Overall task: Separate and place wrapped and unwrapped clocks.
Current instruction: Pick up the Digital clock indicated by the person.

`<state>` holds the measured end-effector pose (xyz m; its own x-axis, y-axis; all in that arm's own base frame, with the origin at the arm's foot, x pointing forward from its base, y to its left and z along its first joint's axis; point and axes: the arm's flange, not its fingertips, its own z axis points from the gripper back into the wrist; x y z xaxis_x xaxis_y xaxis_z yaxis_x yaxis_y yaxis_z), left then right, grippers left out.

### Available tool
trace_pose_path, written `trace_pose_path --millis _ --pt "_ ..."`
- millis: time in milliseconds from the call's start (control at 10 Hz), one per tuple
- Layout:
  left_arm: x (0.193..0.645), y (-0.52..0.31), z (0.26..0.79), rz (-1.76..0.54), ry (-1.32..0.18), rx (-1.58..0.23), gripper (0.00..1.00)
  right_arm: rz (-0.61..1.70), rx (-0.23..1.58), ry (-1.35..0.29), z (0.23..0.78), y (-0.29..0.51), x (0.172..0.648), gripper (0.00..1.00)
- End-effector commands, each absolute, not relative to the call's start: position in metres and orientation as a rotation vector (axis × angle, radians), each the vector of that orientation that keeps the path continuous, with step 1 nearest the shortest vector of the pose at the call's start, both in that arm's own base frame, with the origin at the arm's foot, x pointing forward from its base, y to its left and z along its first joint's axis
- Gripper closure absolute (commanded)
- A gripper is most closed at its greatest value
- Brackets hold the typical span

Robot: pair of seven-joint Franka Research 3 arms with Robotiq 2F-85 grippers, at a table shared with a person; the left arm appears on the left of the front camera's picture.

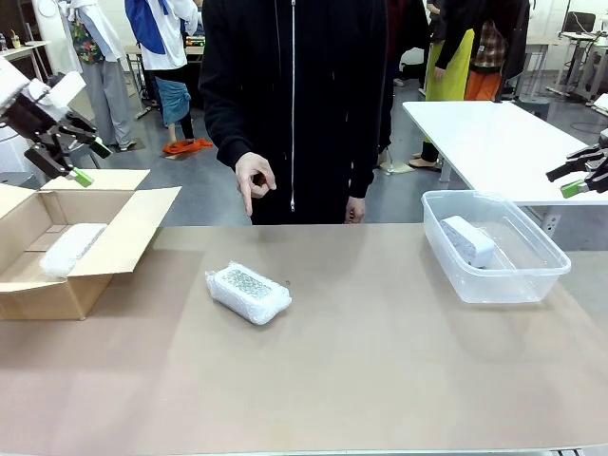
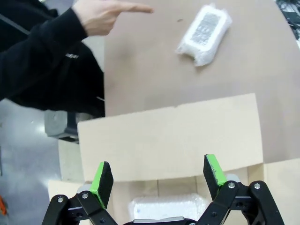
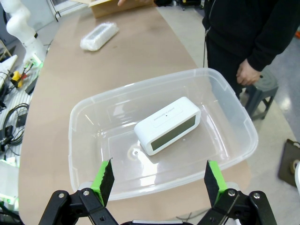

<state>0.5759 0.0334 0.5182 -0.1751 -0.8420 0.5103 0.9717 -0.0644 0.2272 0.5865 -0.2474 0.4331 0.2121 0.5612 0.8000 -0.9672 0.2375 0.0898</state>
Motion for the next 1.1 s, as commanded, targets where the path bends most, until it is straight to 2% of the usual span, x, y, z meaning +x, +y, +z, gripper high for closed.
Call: trace_pose_path --millis 0,500,700,1000 --pt "0.583 0.006 0.523 -1.709 -0.488 -0.31 0.0 1.183 0.682 -0.731 0.433 -0.246 0.586 0.0" --pt "0.612 -0.063 0.501 -1.837 -0.232 -0.404 0.0 1.183 0.682 -0.731 0.433 -0.246 0.586 0.0" --pt "0.616 -0.091 0.485 -1.869 -0.158 -0.367 0.0 1.183 0.682 -0.731 0.433 -0.246 0.586 0.0" --pt "0.603 -0.136 0.465 -1.915 -0.129 -0.243 0.0 1.183 0.682 -0.731 0.433 -0.246 0.586 0.0"
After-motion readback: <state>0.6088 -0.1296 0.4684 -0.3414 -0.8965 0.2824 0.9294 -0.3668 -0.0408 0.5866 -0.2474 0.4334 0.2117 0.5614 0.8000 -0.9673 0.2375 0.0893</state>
